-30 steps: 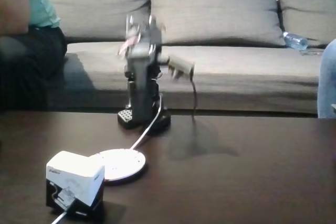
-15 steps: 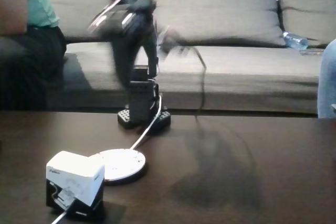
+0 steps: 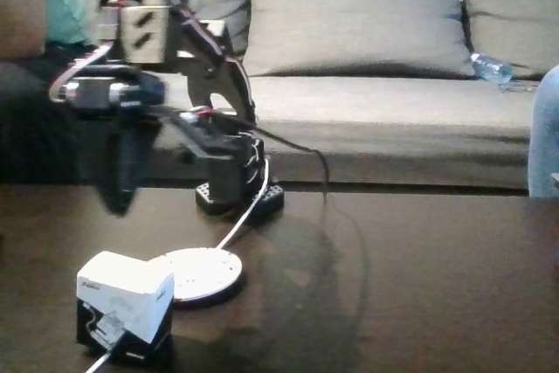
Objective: Grasp a servo box and put it on the zirlivani.
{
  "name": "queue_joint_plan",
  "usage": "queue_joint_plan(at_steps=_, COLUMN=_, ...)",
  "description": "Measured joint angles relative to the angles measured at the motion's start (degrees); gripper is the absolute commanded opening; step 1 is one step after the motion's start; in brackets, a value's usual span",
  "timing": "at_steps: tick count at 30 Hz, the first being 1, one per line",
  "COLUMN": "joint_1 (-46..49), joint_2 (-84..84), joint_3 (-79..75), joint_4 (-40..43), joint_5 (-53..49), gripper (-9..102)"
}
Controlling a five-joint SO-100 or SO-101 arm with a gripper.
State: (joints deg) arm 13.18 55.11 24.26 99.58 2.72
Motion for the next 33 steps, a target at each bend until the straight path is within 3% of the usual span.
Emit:
queue_joint_plan(at_steps=6, joint_1=3.8, joint_2=0.0, joint_3=1.8, joint_4=0.0, joint_5=-4.7, gripper=26)
queue_joint_plan(at_steps=18, joint_1=4.0, joint_2=0.0, joint_3=2.5, joint_4=0.0, joint_5=-12.7, gripper=27)
queue_joint_plan(at_steps=33, joint_1=-0.5, joint_2=7.9, joint_3=17.6, joint_4=0.0, joint_5=-10.0, gripper=27)
